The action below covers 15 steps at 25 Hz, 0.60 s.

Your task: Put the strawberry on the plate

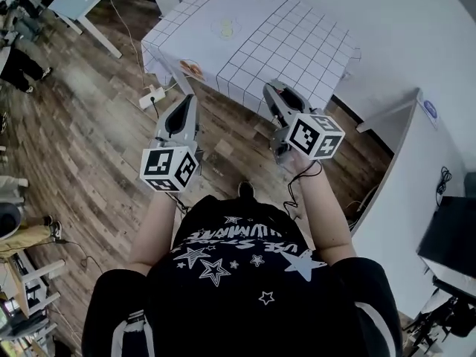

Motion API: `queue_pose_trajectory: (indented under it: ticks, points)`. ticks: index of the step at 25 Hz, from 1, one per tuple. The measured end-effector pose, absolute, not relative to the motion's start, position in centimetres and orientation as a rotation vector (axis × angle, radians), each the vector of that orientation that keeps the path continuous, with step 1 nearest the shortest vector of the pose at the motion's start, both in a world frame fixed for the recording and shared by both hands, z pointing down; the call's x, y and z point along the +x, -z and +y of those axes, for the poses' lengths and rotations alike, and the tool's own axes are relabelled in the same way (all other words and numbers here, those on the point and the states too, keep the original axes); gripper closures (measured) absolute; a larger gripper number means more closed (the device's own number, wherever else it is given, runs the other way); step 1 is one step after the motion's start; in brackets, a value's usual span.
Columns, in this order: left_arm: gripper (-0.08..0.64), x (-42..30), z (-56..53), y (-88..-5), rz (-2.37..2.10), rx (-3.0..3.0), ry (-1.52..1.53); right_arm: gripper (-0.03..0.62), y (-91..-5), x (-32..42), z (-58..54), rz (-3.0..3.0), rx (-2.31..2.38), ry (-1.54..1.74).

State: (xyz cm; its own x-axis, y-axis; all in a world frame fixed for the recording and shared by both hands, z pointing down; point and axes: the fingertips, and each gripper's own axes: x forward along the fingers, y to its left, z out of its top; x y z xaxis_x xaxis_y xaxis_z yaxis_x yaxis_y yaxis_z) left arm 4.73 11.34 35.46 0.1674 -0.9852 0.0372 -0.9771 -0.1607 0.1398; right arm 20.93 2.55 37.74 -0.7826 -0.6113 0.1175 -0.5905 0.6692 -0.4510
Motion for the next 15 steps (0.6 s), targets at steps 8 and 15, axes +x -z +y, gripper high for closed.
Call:
queue_pose_trajectory:
  ticks: [8,15]
  points:
    - [0.551,3.3,7.2,-36.9,-1.968,2.206,0.058,0.445,-38.5,20.9,-2.4,2.813,-1.016,0.779]
    - [0.551,-0.5,2.3,-38.0,-1.929,2.218,0.079,0.445,-39.3,18.0,-6.4,2.829,-1.087,0.782]
